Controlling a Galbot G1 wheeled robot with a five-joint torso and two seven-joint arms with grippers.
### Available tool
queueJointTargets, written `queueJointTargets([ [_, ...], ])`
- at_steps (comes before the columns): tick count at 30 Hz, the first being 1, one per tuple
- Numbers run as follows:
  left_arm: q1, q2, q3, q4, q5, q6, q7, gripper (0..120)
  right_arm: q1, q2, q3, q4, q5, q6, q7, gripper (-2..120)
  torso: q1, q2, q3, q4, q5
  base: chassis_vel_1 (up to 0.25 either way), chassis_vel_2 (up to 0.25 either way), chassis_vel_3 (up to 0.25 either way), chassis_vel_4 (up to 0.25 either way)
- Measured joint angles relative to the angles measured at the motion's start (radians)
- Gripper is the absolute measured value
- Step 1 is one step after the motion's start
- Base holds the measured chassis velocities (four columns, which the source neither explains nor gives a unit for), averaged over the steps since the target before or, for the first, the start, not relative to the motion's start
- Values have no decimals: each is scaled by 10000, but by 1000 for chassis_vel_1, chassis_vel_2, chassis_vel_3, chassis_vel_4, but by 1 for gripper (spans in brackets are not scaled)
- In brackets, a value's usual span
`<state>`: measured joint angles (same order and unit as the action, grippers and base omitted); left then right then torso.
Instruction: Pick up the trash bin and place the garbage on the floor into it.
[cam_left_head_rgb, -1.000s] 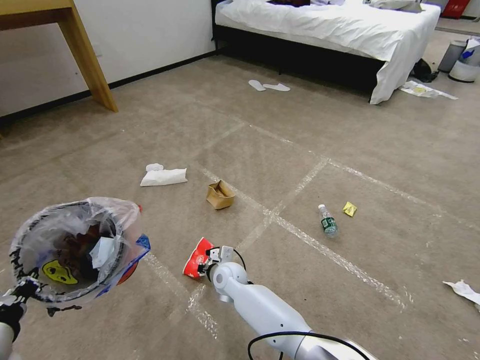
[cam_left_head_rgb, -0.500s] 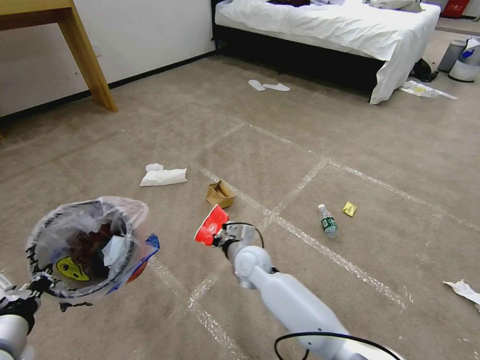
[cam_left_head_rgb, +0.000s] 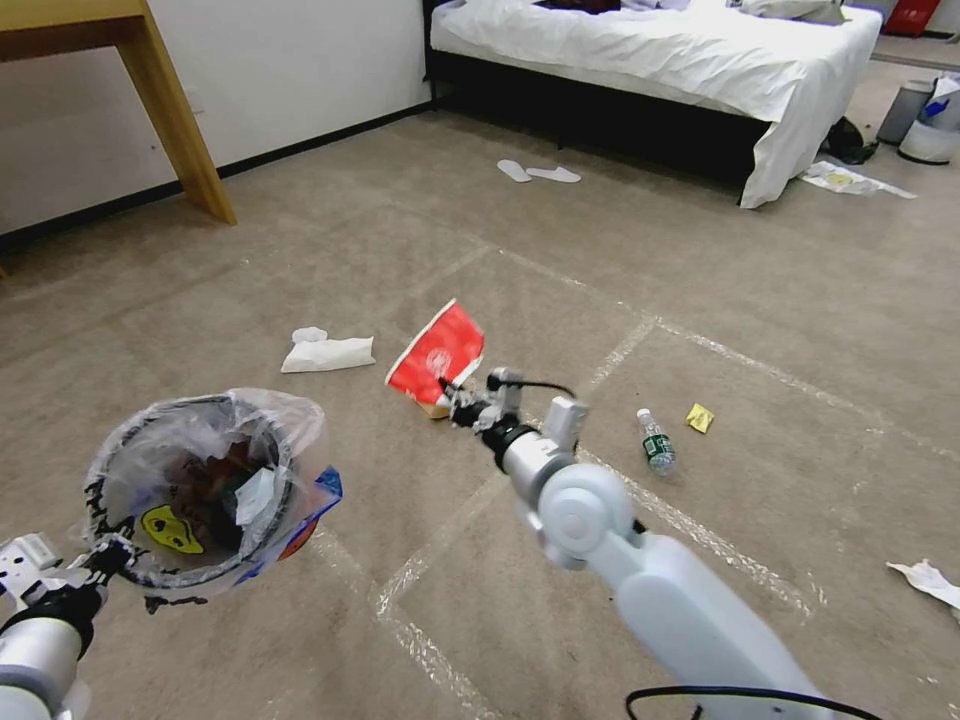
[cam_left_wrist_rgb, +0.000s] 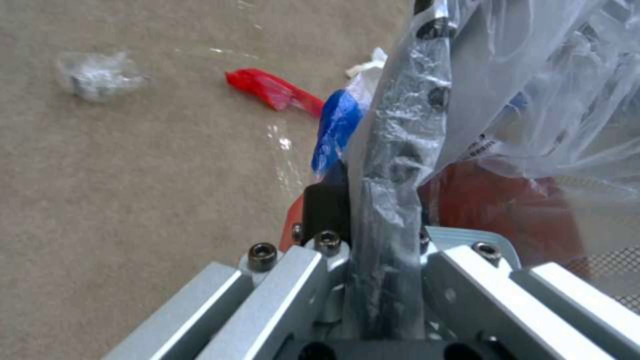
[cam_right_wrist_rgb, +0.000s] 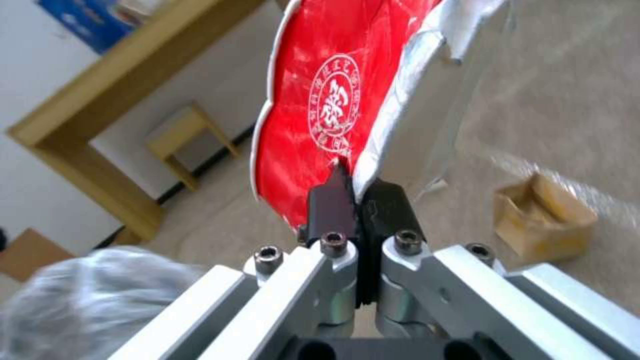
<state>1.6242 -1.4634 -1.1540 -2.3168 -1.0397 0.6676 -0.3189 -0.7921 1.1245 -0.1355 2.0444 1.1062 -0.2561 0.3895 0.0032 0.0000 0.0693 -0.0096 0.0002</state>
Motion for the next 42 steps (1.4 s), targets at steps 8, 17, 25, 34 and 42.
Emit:
queueJointTargets([
  [8, -22, 181, 523, -209, -47, 227, -110, 0, 201, -1362, -72, 2053, 583, 110, -337, 0, 0, 0, -1, -3, -1, 0, 0, 0, 0],
  [17, -71, 264, 670, -182, -57, 270, -134, 0, 1201, -1577, -1113, 2923, 1639, -483, 174, 0, 0, 0, 0, 0, -2, 0, 0, 0, 0],
  [25, -64, 346, 682, -134, -191, 308, -159, 0, 2592, -1133, -3144, 2720, 2642, -921, 924, 0, 0, 0, 0, -1, -4, 0, 0, 0, 0],
  [34, -132, 401, 632, -71, -299, 315, -197, 0, 3255, -167, -4647, 1968, 3089, -1287, 1600, 0, -1, 0, 0, -1, -4, 0, 0, 0, 0],
  [42, -127, 453, 561, -83, -405, 321, -238, 0, 3472, 517, -5434, 1142, 2890, -1428, 1688, 0, 0, 0, 0, -2, -5, 0, 0, 0, 0],
])
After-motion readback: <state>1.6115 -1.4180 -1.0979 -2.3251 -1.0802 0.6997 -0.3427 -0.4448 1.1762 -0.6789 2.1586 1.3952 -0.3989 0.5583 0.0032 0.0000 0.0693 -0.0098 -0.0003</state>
